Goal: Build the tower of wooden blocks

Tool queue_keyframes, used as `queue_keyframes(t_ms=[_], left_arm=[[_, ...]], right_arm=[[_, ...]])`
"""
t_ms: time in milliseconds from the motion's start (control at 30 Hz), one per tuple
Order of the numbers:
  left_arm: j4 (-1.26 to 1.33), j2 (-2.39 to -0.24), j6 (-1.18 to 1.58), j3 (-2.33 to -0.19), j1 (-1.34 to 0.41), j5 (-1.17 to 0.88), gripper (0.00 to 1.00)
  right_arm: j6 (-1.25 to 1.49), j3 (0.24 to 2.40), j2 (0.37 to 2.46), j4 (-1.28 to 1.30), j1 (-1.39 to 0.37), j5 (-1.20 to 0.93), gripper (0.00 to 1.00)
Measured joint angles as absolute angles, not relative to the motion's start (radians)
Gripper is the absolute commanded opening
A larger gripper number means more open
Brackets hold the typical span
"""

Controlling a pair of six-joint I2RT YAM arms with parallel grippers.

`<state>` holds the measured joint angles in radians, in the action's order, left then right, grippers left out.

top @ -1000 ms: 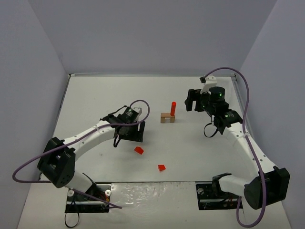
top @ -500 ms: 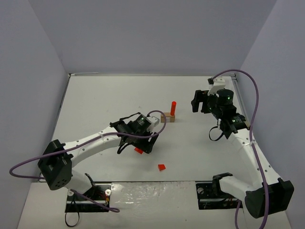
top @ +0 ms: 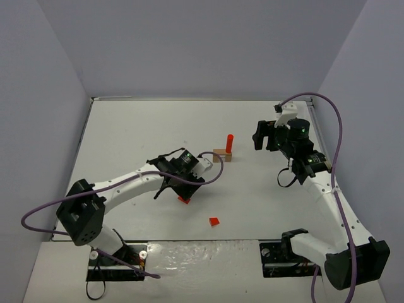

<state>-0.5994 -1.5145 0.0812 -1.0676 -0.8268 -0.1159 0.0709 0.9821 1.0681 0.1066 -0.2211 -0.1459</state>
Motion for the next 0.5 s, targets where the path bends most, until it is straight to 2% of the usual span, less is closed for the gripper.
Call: queue_keyframes(t_ms=[267,500], left_arm=[[-0.638,-1.643,-0.058,-1.074,-0.796,-0.176,0.54],[-0.653,-1.72,-0.124,-1.117,-0.796,-0.209,0.53]], right_arm=[[0.051,0.982,1.06,0.126,-0.221,-0.158,0.78],[0.043,0.982,1.058,0.138,-0.221,-0.166,0.78]])
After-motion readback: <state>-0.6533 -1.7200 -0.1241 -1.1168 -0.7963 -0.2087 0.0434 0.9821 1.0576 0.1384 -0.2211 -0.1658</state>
